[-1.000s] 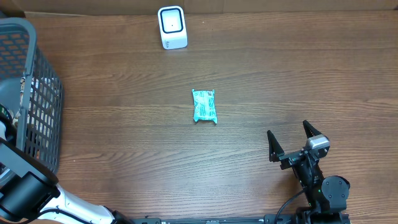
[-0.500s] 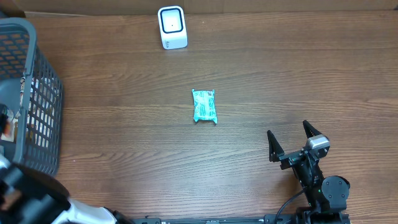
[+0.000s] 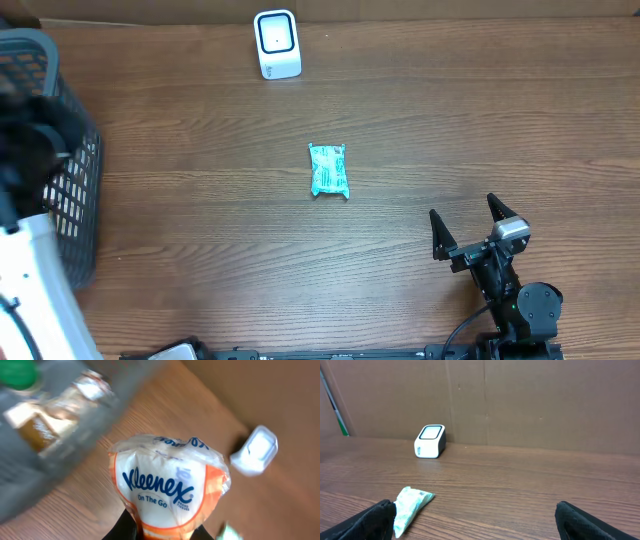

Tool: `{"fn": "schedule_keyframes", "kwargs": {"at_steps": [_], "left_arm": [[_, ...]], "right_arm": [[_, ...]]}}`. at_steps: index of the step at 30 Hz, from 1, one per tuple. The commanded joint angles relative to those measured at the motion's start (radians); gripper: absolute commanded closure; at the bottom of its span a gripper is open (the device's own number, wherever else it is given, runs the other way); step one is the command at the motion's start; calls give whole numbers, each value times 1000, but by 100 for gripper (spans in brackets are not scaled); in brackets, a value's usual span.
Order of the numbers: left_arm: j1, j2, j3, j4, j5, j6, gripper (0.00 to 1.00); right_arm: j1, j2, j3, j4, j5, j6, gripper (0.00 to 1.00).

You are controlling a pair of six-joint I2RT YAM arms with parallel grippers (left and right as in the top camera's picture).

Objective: Scan the item barcode
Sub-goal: 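Carry the orange Kleenex pack out and place it left of green packet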

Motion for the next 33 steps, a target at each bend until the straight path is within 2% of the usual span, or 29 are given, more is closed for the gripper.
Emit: {"fn": "schedule_keyframes", "kwargs": {"at_steps": [1, 6, 15, 23, 30, 31, 33], "left_arm": [[-171, 21, -8, -14, -133, 24, 96], [-394, 113, -28, -45, -198, 3, 96], [-632, 386, -29, -64, -195, -56, 96], [-755, 657, -29, -39, -218, -119, 96], [-774, 855, -29, -32, -233, -207, 96], [-774, 876, -29, -28, -230, -208, 93], [-774, 907, -29, -27, -225, -208, 78]], "right_arm": [[0, -11, -11, 6, 7, -2, 0], [0, -11, -11, 6, 7, -2, 0], [0, -11, -11, 6, 7, -2, 0], [0, -11, -11, 6, 7, -2, 0], [0, -11, -11, 6, 7, -2, 0], [0, -11, -11, 6, 7, -2, 0], [0, -11, -11, 6, 7, -2, 0]]}}
